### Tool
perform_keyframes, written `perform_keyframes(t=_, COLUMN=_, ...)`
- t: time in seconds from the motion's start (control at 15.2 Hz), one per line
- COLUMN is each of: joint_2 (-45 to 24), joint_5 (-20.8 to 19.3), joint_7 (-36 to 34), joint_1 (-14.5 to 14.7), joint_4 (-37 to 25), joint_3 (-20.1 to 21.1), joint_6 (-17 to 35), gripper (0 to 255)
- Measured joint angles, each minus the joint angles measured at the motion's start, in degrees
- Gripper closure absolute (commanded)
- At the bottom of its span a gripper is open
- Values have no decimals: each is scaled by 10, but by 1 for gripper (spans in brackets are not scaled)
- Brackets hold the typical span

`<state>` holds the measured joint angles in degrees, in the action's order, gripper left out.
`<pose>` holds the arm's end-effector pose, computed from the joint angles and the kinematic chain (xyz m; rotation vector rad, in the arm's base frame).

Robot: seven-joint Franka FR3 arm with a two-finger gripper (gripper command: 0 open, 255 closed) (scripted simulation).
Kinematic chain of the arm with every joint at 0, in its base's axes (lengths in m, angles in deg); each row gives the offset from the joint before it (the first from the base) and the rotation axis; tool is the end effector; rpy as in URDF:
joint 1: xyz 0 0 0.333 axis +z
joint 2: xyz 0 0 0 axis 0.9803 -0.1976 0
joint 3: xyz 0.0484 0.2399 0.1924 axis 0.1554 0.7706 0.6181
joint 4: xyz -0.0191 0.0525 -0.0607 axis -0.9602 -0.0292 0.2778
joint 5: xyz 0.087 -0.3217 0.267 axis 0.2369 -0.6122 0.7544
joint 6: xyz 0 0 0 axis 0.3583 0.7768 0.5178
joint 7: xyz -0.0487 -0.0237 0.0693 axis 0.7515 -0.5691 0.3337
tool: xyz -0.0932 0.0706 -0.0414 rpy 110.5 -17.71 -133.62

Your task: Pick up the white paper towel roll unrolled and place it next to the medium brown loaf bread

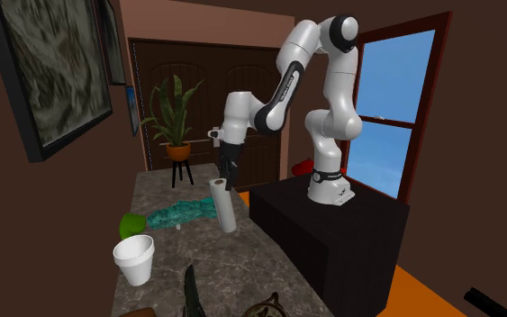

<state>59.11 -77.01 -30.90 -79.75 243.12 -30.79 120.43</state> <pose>0.4394 -0.0847 0.2381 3.1138 -0.1207 0.3182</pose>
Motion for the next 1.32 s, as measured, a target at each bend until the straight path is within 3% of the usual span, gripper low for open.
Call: perform_keyframes(t=1.32, joint_2=136, joint_5=-30, joint_7=-26, joint_1=-14, joint_4=-54, joint_3=15, joint_6=-189, gripper=255)
